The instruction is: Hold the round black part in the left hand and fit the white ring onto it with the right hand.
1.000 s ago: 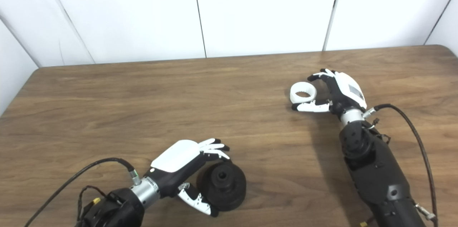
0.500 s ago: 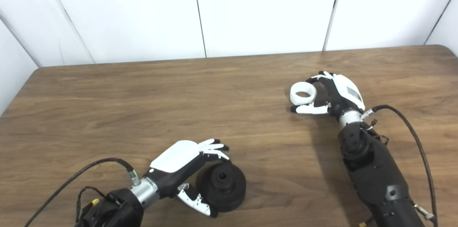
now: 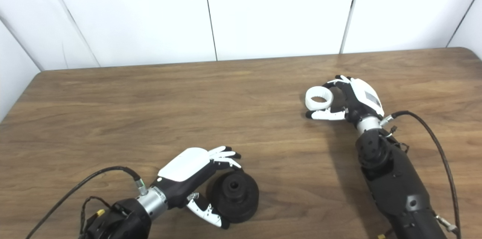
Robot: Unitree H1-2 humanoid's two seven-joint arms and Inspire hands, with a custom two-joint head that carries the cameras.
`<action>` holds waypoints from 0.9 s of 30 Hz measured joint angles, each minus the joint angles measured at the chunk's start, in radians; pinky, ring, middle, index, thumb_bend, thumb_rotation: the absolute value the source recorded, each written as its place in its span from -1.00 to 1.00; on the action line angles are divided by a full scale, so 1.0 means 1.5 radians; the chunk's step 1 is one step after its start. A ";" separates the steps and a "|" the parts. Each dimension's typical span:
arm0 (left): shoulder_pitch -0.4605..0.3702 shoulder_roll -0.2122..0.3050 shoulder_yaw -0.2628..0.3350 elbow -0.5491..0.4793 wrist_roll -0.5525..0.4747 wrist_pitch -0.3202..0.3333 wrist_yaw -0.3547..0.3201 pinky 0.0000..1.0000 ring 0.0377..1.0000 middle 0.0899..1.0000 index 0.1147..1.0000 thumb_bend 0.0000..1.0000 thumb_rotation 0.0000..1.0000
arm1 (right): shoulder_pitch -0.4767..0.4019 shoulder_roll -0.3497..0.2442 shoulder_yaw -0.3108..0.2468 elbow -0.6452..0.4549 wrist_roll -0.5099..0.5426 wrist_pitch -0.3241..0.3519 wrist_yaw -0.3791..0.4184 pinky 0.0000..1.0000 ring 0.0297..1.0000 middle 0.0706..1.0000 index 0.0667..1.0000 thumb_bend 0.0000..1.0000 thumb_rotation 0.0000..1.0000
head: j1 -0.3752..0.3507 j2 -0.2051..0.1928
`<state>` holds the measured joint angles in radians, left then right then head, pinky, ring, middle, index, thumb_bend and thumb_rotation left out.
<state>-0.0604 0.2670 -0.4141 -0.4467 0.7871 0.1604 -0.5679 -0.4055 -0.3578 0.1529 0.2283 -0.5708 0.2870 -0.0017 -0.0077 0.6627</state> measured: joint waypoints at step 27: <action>0.004 -0.003 0.001 -0.002 0.001 0.002 0.002 0.66 0.93 0.81 0.31 0.79 -0.58 | 0.000 0.001 0.000 0.013 0.010 -0.014 -0.019 0.85 0.95 0.82 0.23 0.68 -0.46 | 0.002 0.000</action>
<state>-0.0540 0.2624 -0.4119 -0.4501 0.7885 0.1628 -0.5654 -0.4049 -0.3570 0.1526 0.2471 -0.5564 0.2657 -0.0302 -0.0046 0.6627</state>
